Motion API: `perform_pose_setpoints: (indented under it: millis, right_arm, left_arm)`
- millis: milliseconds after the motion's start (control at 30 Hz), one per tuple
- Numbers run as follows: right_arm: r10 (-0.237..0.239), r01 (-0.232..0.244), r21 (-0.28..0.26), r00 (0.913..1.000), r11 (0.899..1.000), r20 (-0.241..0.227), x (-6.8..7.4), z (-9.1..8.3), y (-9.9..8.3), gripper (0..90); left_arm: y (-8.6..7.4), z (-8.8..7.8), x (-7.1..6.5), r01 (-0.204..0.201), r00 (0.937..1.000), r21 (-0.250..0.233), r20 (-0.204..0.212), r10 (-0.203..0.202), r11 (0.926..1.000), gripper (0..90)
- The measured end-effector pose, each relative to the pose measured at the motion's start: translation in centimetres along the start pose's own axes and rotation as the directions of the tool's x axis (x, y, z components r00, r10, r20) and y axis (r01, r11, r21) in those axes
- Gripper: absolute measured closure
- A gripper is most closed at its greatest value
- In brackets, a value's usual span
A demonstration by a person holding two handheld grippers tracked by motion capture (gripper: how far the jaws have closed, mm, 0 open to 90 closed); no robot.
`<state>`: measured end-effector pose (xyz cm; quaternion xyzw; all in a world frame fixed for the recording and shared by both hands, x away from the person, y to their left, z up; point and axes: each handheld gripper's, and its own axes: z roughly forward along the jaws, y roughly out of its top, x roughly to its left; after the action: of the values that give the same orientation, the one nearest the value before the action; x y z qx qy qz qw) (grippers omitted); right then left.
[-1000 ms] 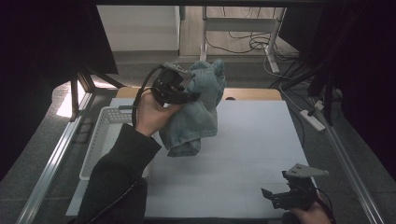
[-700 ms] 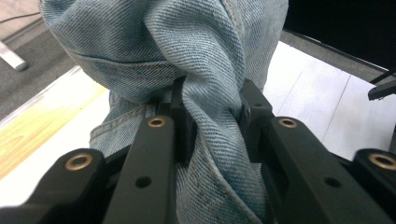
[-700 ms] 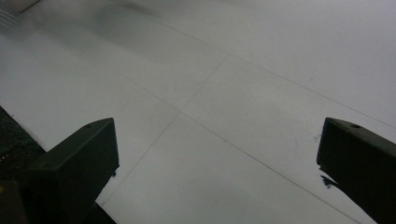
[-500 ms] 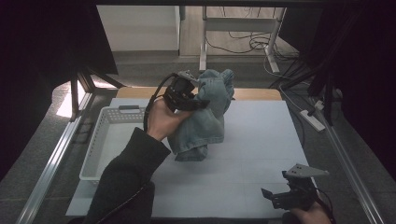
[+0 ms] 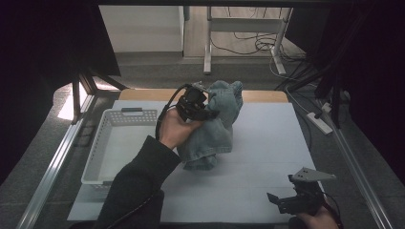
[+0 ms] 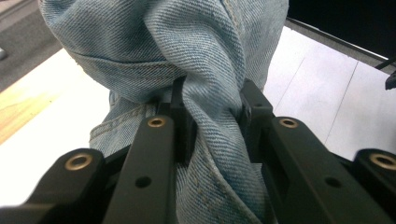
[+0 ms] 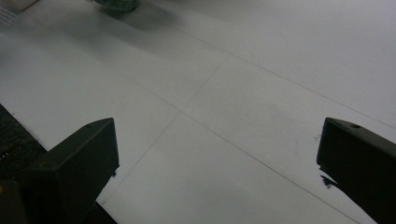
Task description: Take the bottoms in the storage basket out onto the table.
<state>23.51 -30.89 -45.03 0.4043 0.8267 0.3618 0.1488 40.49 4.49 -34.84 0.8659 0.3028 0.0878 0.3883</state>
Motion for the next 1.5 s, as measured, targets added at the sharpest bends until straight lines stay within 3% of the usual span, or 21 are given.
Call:
perform_pose_setpoints:
  millis: [900,1200,1500]
  right_arm:
    - [-0.012,0.012,0.005,0.9999,1.000,-0.004,0.1,0.0,0.0,0.0]
    - [-0.015,0.015,0.007,0.9999,1.000,-0.005,0.1,0.1,0.0,0.0]
    - [-0.019,0.019,0.011,0.9998,1.000,-0.005,0.1,0.1,0.0,0.0]
  left_arm:
    - [-2.8,6.0,0.1,0.055,0.9958,0.079,0.069,-0.060,0.9954,70.3]
    - [-3.4,7.1,0.2,0.056,0.9952,0.106,0.074,-0.064,0.9928,69.0]
    - [-5.4,9.1,0.8,0.067,0.9939,0.144,0.078,-0.079,0.9873,65.9]
